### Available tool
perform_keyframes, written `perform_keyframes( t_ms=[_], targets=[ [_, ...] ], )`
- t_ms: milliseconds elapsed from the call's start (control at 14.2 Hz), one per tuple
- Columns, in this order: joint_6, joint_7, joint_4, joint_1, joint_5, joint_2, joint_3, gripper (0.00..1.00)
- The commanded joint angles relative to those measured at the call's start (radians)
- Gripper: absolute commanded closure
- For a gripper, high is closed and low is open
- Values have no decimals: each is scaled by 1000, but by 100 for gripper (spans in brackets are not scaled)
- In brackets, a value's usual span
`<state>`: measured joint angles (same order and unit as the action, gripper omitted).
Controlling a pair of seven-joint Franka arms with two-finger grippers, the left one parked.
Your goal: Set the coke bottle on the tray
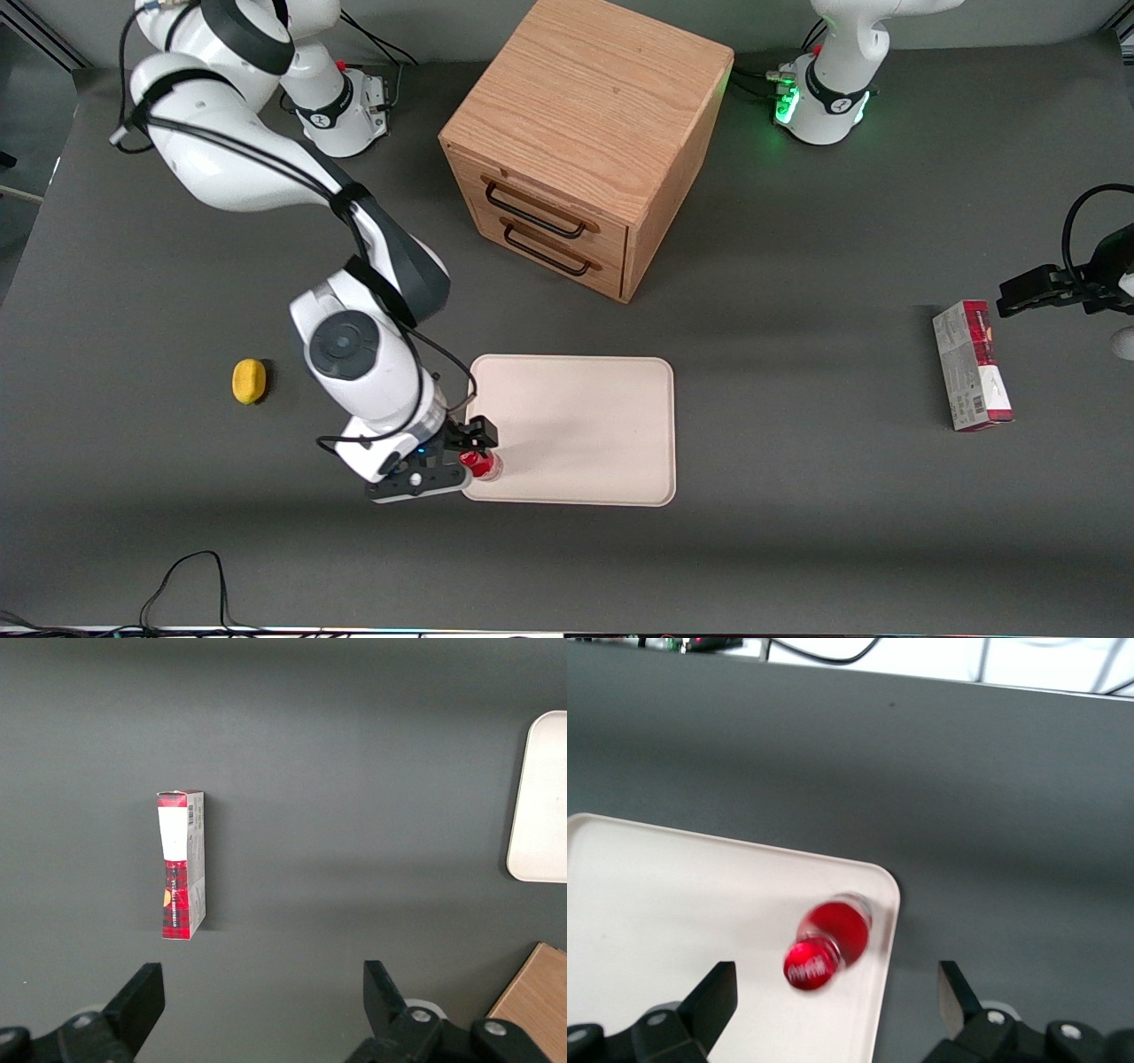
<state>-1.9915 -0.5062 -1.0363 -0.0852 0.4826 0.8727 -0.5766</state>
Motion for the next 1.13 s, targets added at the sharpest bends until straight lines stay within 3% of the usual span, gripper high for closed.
perform_keyframes(
  t_ms=[0, 71, 141, 353, 706, 1059],
  targets=[
    [11, 142, -242, 13, -300, -287, 211, 0],
    [35, 211, -308, 22, -382, -367, 268, 0],
    [95, 262, -345, 31, -422, -430, 314, 0],
    [209, 316, -462, 54, -458, -601, 412, 0],
    [209, 373, -720, 65, -480, -858, 533, 0],
    [212, 371, -797, 65, -509, -960, 560, 0]
  ],
)
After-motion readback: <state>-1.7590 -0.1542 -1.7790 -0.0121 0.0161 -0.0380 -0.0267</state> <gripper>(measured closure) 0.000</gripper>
